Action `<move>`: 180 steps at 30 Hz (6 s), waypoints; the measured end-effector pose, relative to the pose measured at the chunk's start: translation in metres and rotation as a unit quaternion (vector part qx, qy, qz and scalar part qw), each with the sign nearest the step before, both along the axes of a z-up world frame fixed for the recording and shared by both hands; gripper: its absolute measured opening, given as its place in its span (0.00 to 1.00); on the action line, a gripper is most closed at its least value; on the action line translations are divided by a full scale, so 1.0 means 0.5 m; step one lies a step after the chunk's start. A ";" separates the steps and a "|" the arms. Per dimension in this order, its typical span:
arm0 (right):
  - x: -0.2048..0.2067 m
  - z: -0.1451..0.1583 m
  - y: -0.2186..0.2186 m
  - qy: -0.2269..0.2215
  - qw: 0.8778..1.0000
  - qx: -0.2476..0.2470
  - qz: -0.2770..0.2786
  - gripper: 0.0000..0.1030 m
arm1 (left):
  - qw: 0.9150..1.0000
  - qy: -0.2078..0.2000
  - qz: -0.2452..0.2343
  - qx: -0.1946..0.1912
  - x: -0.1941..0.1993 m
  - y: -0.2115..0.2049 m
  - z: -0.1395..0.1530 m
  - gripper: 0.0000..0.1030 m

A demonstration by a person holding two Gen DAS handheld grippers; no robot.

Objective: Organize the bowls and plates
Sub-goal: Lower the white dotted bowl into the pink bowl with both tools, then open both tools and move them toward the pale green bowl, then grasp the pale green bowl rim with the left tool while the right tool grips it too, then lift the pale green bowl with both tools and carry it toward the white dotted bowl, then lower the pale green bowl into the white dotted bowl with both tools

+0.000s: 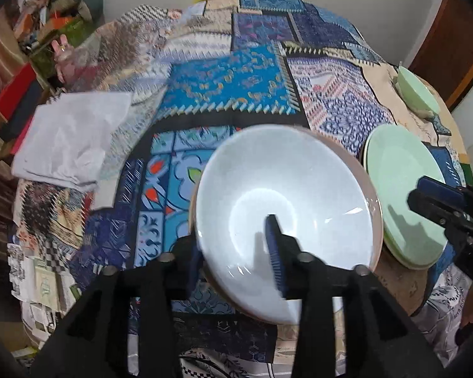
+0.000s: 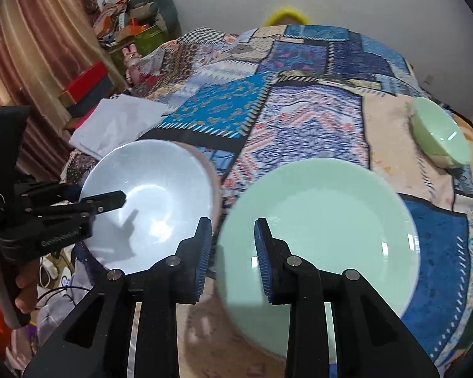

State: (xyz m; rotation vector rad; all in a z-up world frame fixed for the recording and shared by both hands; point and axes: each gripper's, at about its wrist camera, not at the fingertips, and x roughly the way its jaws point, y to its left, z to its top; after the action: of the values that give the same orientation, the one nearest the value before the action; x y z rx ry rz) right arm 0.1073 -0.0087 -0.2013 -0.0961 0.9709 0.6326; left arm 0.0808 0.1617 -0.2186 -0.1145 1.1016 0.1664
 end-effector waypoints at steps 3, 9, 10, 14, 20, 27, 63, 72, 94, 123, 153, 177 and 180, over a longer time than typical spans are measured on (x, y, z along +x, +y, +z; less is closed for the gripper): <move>0.006 0.015 -0.032 -0.012 1.000 0.005 -0.013 0.30 | 1.000 -0.022 -0.008 0.021 -0.002 -0.010 0.028 0.53; 0.014 0.049 -0.091 -0.040 0.998 0.017 -0.037 0.34 | 0.997 -0.056 -0.025 0.038 0.004 -0.048 0.085 0.57; 0.016 0.054 -0.100 -0.044 0.998 0.020 -0.041 0.36 | 0.997 -0.064 -0.028 0.037 0.007 -0.057 0.095 0.57; 0.032 0.071 -0.143 -0.053 0.997 0.029 -0.057 0.43 | 0.995 -0.090 -0.040 0.022 0.025 -0.096 0.132 0.60; 0.068 0.095 -0.228 -0.058 0.993 0.042 -0.093 0.45 | 0.989 -0.130 -0.066 -0.002 0.069 -0.171 0.184 0.66; 0.114 0.109 -0.315 -0.070 0.988 0.034 -0.132 0.45 | 0.984 -0.150 -0.097 -0.009 0.149 -0.260 0.212 0.70; 0.455 -0.095 -0.488 0.045 0.970 0.041 -0.237 0.21 | 0.989 -0.044 -0.141 -0.030 0.568 -0.445 0.002 0.84; 0.444 -0.092 -0.466 0.041 0.981 0.051 -0.182 0.19 | 0.990 -0.028 -0.139 -0.021 0.624 -0.482 -0.052 0.78; 0.427 -0.064 -0.426 0.044 0.984 0.052 -0.166 0.19 | 0.984 0.014 -0.162 -0.071 0.624 -0.498 -0.087 0.14; 0.237 0.105 -0.348 -0.033 0.986 0.081 -0.145 0.19 | 0.984 -0.071 -0.154 -0.050 0.352 -0.423 0.137 0.15; 0.090 0.095 -0.120 -0.034 0.992 0.106 -0.056 0.19 | 0.993 -0.095 -0.053 -0.045 0.100 -0.182 0.153 0.15; 0.039 0.025 0.044 0.017 0.995 0.095 0.010 0.19 | 0.997 -0.061 0.007 -0.038 -0.005 -0.021 0.074 0.15; 0.040 0.013 0.052 0.027 0.995 0.094 0.013 0.19 | 0.998 -0.053 0.010 -0.039 -0.009 -0.010 0.057 0.15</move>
State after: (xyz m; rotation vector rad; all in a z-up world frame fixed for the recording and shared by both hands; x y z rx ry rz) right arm 0.1272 0.0172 -0.1949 0.0745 0.9587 0.7506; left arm 0.0762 0.1568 -0.1900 -0.2025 1.0026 0.1328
